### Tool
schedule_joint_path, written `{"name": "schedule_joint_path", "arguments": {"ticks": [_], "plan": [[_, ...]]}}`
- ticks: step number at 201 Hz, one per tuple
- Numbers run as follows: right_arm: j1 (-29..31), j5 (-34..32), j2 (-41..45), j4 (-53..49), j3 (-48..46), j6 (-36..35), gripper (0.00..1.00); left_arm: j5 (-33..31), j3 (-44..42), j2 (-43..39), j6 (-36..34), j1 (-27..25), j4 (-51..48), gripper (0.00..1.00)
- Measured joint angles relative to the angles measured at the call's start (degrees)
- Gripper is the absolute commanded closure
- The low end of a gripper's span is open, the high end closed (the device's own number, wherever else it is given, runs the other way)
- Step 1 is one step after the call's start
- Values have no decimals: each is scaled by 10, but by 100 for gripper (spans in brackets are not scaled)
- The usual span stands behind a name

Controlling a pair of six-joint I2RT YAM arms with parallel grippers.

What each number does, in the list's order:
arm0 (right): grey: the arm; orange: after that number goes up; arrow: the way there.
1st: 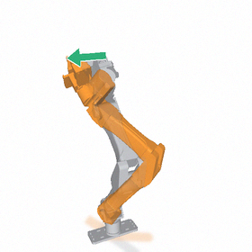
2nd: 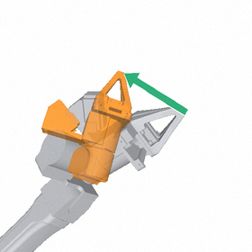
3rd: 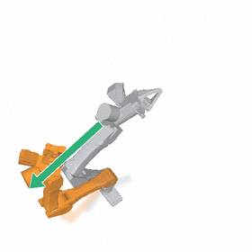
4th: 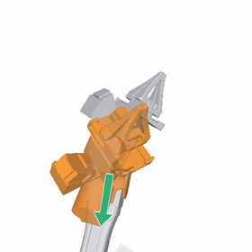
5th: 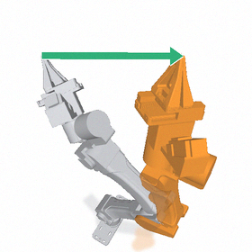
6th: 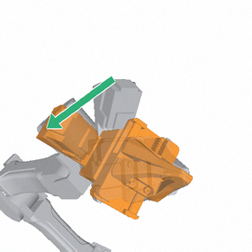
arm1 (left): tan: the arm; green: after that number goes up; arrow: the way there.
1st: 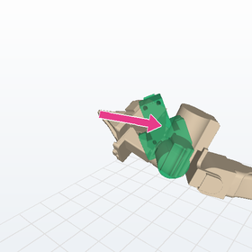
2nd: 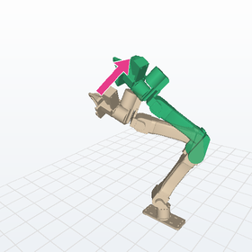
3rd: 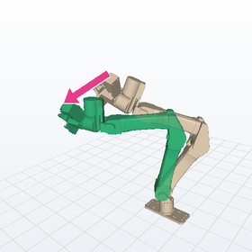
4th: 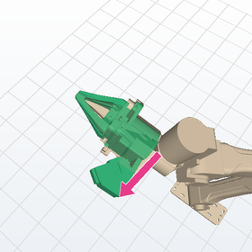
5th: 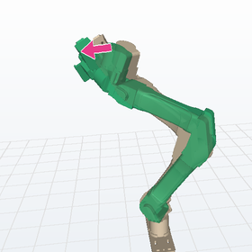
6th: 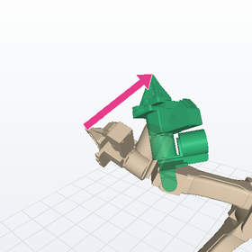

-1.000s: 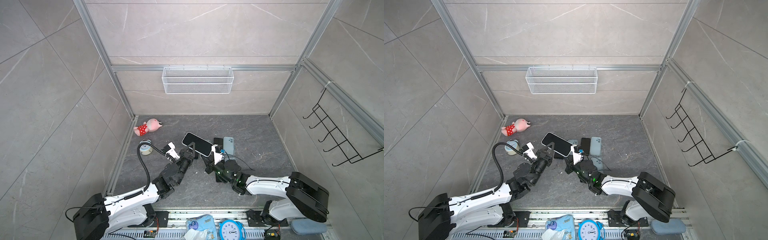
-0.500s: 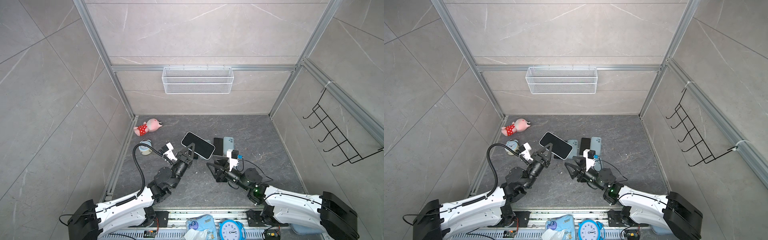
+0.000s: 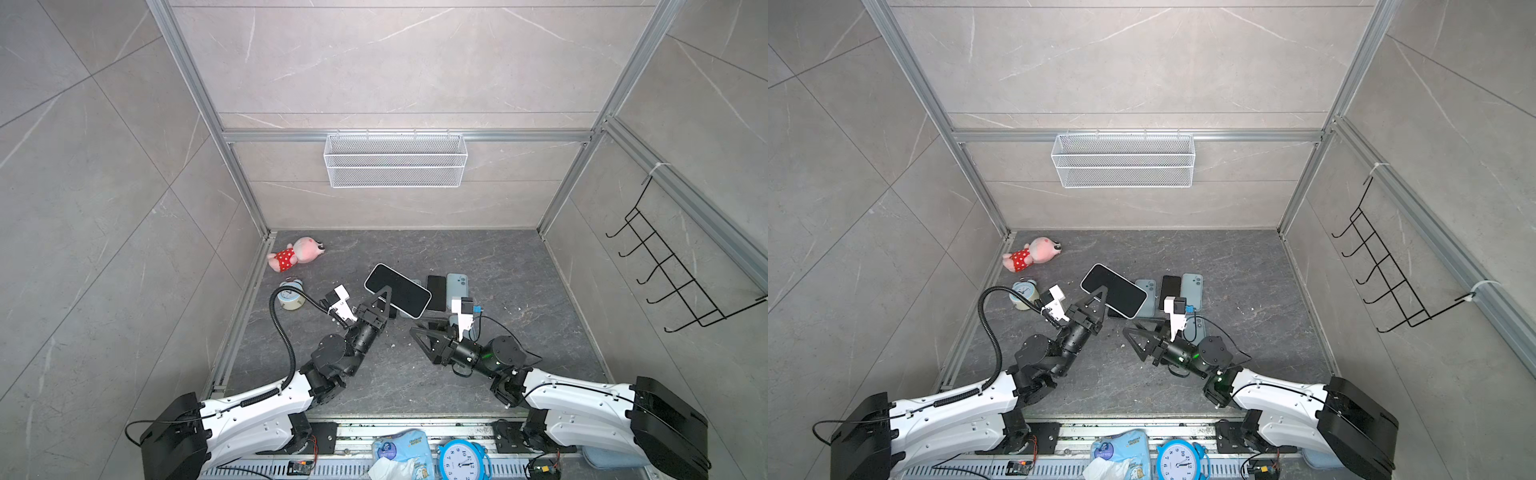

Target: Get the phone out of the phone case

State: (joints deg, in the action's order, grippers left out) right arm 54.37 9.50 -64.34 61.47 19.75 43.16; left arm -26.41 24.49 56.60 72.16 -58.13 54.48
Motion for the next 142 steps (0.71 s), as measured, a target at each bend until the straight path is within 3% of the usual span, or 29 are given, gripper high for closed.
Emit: {"name": "schedule_joint_path", "arguments": {"ticks": [96, 142], "plan": [[-4, -11, -5, 23, 12, 29, 50, 0, 0, 17, -3, 0, 26, 100], [-10, -10, -14, 31, 20, 43, 64, 0, -3, 22, -3, 0, 36, 100]]}}
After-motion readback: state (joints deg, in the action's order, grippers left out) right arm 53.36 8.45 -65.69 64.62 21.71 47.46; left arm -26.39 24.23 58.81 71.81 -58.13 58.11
